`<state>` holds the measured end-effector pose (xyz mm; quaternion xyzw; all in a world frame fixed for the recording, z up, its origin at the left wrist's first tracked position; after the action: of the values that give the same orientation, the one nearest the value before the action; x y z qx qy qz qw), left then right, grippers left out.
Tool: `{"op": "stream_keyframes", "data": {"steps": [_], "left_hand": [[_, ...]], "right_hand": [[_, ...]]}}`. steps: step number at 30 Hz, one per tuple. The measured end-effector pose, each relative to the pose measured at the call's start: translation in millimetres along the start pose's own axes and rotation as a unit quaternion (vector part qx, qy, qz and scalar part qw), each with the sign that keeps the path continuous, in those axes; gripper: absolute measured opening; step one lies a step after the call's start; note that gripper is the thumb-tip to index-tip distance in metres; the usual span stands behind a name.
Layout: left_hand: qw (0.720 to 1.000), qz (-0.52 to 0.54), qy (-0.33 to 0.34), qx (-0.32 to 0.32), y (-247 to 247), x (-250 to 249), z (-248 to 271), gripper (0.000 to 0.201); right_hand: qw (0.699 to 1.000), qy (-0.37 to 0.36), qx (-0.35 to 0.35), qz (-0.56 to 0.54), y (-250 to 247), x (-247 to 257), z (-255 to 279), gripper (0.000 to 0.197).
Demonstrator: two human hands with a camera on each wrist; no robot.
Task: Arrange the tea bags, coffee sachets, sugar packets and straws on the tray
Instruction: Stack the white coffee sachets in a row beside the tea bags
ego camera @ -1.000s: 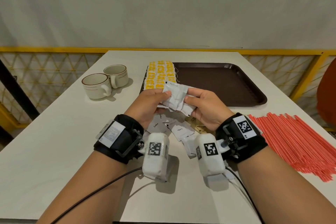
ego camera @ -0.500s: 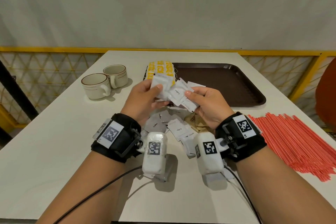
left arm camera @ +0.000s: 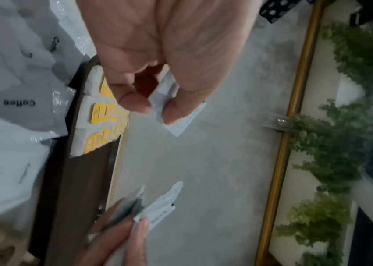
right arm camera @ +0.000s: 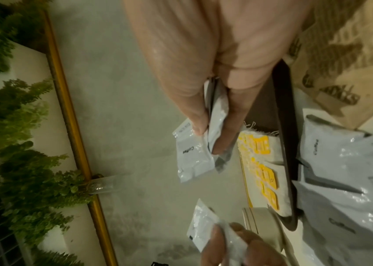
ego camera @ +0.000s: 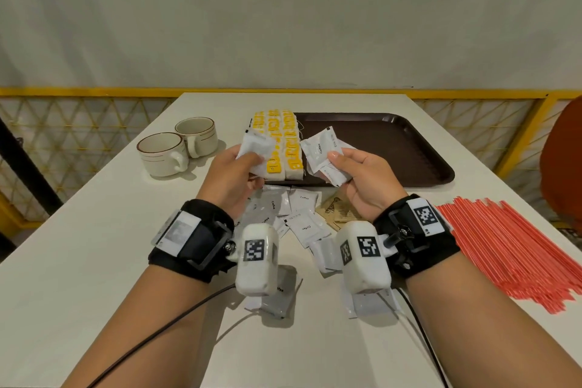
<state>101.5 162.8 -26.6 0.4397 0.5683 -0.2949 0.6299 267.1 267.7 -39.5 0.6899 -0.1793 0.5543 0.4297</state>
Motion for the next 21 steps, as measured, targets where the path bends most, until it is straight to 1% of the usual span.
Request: {"op": "stream_keyframes", "data": {"steps": [2, 4, 6, 8, 10, 11, 12, 15, 17, 19, 21], "left_hand": [[0.999, -0.038, -0.009, 0.012, 1.9, 4.1, 0.5, 0.019], [0.997, -0.073, 0.001, 0.037, 4.4, 7.9, 1.7, 0.017], [0.997, -0.077, 0.012, 0.026, 2.4, 10.1, 1.2, 0.021], [0.998, -0.053, 0.023, -0.005, -1.7, 10.5, -1.2, 0.026], [0.999, -0.030, 0.029, -0.009, -2.6, 7.4, -1.3, 0.016], [1.000, -0.010, 0.022, 0.000, -1.9, 5.9, -0.6, 0.008], [1.000, 0.016, 0.014, 0.011, -0.8, 4.8, 0.1, 0.006], [0.996, 0.083, 0.003, 0.032, -0.1, 2.3, 0.8, 0.016], [0.996, 0.086, 0.013, 0.034, -0.1, 0.1, 0.7, 0.016], [0.994, 0.109, 0.026, 0.015, 0.6, -1.8, 0.5, 0.015], [0.985, 0.168, 0.038, -0.018, 0.0, -3.7, 0.0, 0.016]], "right_hand": [[1.000, -0.001, 0.001, -0.006, 0.0, 0.5, 0.3, 0.017], [1.000, -0.003, 0.000, -0.007, 0.2, 0.5, 0.5, 0.017], [1.000, -0.004, 0.000, -0.008, 0.3, 0.3, 0.3, 0.019], [1.000, -0.005, 0.004, -0.010, 0.3, 0.4, 0.3, 0.021], [1.000, -0.004, 0.007, -0.014, 0.8, 0.6, 0.9, 0.019], [1.000, -0.004, 0.007, -0.014, 1.0, 0.8, 1.2, 0.019], [1.000, -0.004, 0.005, -0.013, 1.1, 1.0, 1.3, 0.018], [1.000, -0.003, 0.003, -0.014, 1.3, 1.2, 1.8, 0.017], [1.000, -0.003, 0.004, -0.017, 1.3, 1.4, 2.1, 0.016], [1.000, -0.004, 0.003, -0.021, 1.5, 0.8, 2.1, 0.016], [0.999, -0.002, 0.006, -0.033, 2.4, -0.8, 1.7, 0.016]]}}
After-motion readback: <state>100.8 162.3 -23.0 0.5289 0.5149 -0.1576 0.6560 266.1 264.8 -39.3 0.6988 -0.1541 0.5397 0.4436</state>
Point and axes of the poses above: each hand's wrist, its own z-axis away from the middle knuckle, its own y-axis out of the palm, x = y × z, the point moved 1 cm from there along -z, towards the middle knuckle, and after that the axes turned 8 degrees about x, right-handed, at the moved point
